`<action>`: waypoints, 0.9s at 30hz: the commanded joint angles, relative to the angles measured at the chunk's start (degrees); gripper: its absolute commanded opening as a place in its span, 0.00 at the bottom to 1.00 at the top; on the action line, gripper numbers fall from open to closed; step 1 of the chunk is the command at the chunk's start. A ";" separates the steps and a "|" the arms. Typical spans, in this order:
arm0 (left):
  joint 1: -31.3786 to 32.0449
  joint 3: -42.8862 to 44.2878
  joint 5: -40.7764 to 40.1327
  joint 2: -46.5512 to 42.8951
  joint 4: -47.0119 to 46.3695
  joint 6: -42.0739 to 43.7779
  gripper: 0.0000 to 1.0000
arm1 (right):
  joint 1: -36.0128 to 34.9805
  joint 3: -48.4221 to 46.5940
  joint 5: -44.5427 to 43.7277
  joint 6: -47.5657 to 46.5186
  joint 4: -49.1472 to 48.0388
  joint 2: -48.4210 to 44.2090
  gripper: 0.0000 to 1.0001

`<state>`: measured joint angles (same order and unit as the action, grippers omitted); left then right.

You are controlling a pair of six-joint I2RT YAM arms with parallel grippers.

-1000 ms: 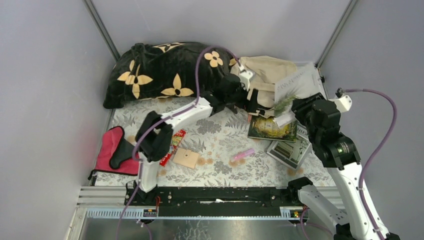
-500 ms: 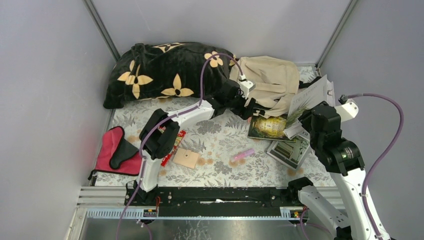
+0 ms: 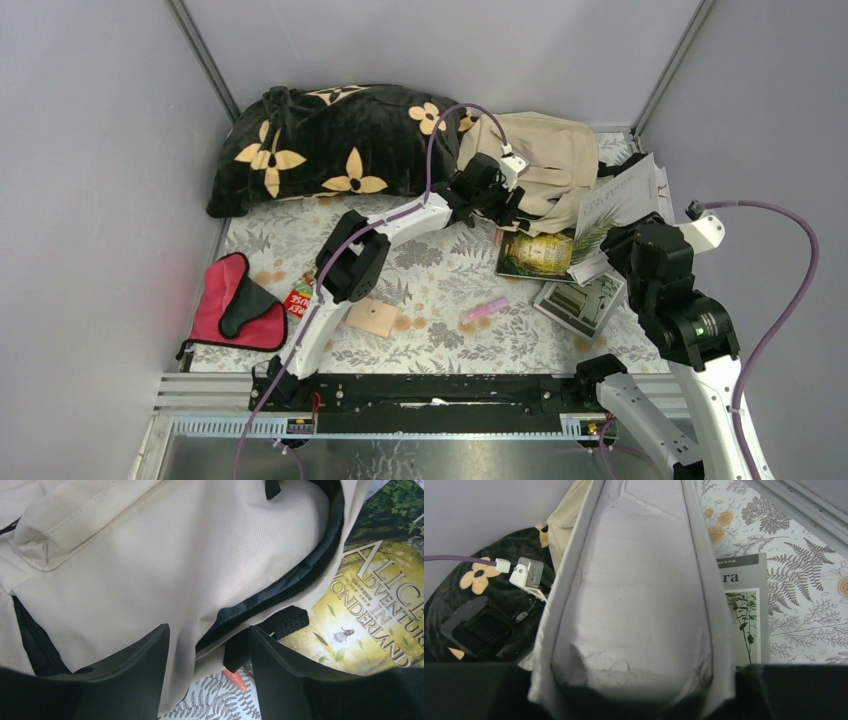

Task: Pack the student bag
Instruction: Place the book in the student bag.

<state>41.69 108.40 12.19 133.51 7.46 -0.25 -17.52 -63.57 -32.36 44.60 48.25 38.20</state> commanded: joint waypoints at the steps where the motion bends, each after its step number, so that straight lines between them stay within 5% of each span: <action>1: -0.13 3.31 -2.25 0.96 -0.83 1.69 0.60 | -0.14 -0.90 -0.25 1.42 -1.94 -1.19 0.11; 3: -0.12 3.47 -3.22 1.13 -1.43 1.29 0.48 | -0.13 -0.65 0.24 1.59 -2.13 -1.36 0.11; 7: -0.12 5.66 -4.68 0.99 -1.73 0.69 0.02 | -0.15 1.43 4.85 1.35 -5.18 -1.62 0.13; 16: -3.36 7.19 -1.72 -5.36 -11.38 -11.41 0.00 | -0.15 8.14 15.56 5.27 -13.41 -3.15 0.13; 27: -4.51 16.25 1.33 -2.05 -15.53 -19.63 0.00 | -0.15 18.92 32.07 13.18 -25.53 -3.15 0.13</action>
<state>37.06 119.70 11.22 131.61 -0.73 -15.99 -17.52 -46.35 -7.92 53.41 33.17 34.61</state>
